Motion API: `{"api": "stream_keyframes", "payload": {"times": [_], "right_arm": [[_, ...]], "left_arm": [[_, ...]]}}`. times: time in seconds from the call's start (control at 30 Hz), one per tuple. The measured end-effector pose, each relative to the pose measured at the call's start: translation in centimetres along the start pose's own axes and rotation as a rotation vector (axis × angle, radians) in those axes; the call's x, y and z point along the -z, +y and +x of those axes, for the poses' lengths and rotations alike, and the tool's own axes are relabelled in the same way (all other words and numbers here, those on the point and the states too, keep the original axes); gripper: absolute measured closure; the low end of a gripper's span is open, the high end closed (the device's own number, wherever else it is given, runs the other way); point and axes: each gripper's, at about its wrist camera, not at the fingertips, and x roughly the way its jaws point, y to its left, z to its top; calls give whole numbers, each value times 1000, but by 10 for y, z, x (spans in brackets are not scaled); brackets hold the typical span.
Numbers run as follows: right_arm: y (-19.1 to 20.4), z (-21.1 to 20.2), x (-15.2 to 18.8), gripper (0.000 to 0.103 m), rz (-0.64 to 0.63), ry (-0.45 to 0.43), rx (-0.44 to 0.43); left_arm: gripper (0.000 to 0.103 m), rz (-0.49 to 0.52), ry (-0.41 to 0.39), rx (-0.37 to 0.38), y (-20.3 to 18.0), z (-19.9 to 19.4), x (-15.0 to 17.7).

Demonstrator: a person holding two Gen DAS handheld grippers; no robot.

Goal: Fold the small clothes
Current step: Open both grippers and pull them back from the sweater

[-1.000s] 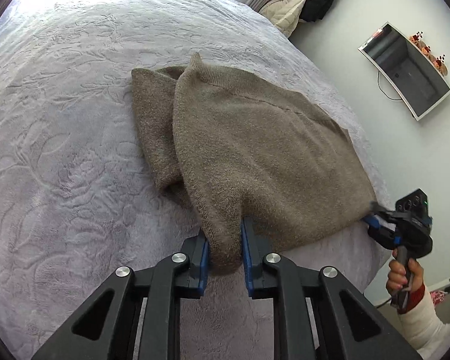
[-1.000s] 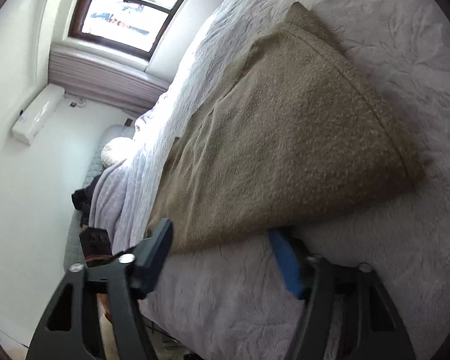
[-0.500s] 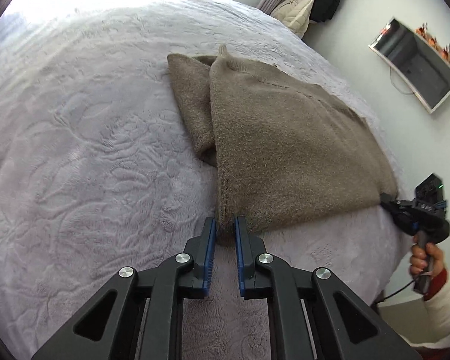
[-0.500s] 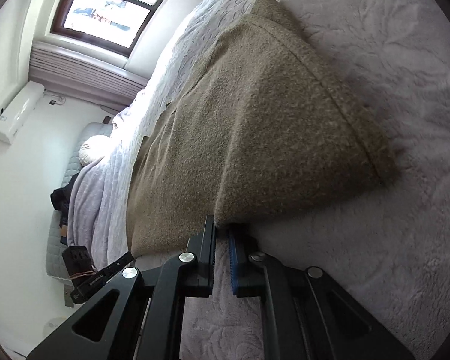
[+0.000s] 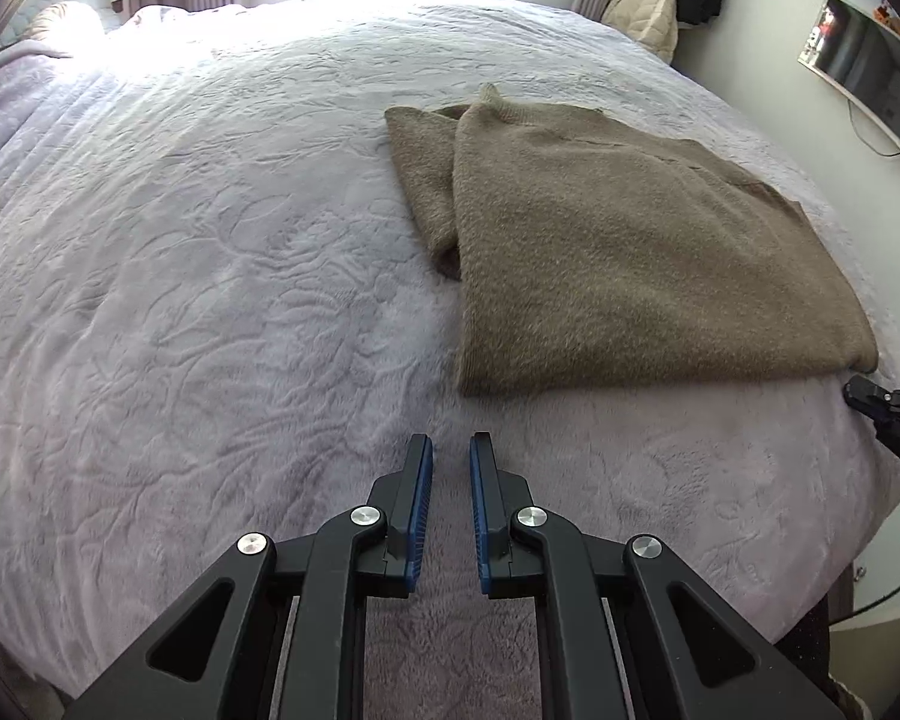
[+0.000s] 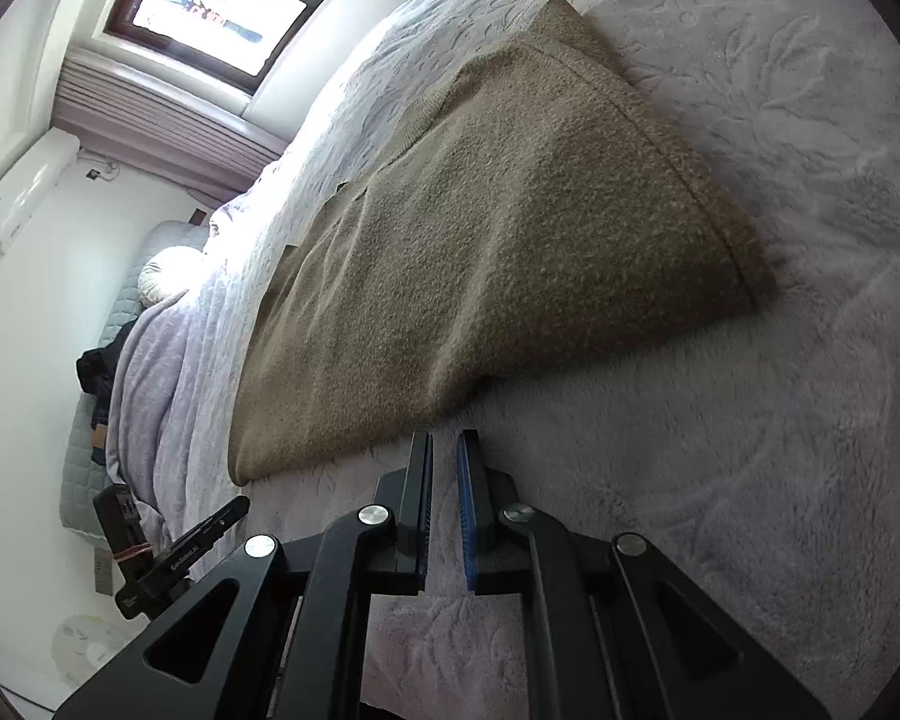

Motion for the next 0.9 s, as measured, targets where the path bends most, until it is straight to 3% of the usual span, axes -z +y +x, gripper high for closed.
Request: {"api": "stream_keyframes", "payload": {"times": [0.2, 0.27, 0.3, 0.33, 0.5, 0.7, 0.73, 0.77, 0.8, 0.83, 0.87, 0.9], "right_arm": [[12, -3, 7, 91, -21, 2, 9], [14, -4, 10, 91, -30, 3, 12], [17, -4, 12, 91, -38, 3, 15], [19, -5, 13, 91, -45, 4, 18], [31, -7, 25, 91, -83, 5, 31], [45, -10, 39, 90, -148, 7, 62], [50, -10, 42, 87, -169, 7, 70], [54, -10, 45, 69, -189, 7, 81], [58, -11, 48, 34, -210, 4, 94], [63, -13, 51, 19, -236, -9, 109], [66, -15, 54, 6, -258, -25, 120], [71, -17, 57, 5, -288, -43, 130]], "left_arm": [[88, 8, -6, -81, -8, -9, 11], [41, -2, -15, -84, -9, -14, 16], [8, -11, -32, -74, -9, -18, 19], [4, -17, -62, -67, -10, -23, 21], [4, 15, -85, -111, -19, -36, 31], [4, -16, -62, -134, -21, -39, 38], [4, -19, -60, -137, -21, -40, 40], [4, -20, -60, -140, -22, -42, 43], [3, -21, -62, -145, -22, -43, 45], [3, -20, -65, -148, -22, -44, 47], [3, -16, -64, -149, -23, -45, 49], [3, -12, -61, -148, -24, -46, 50]]}}
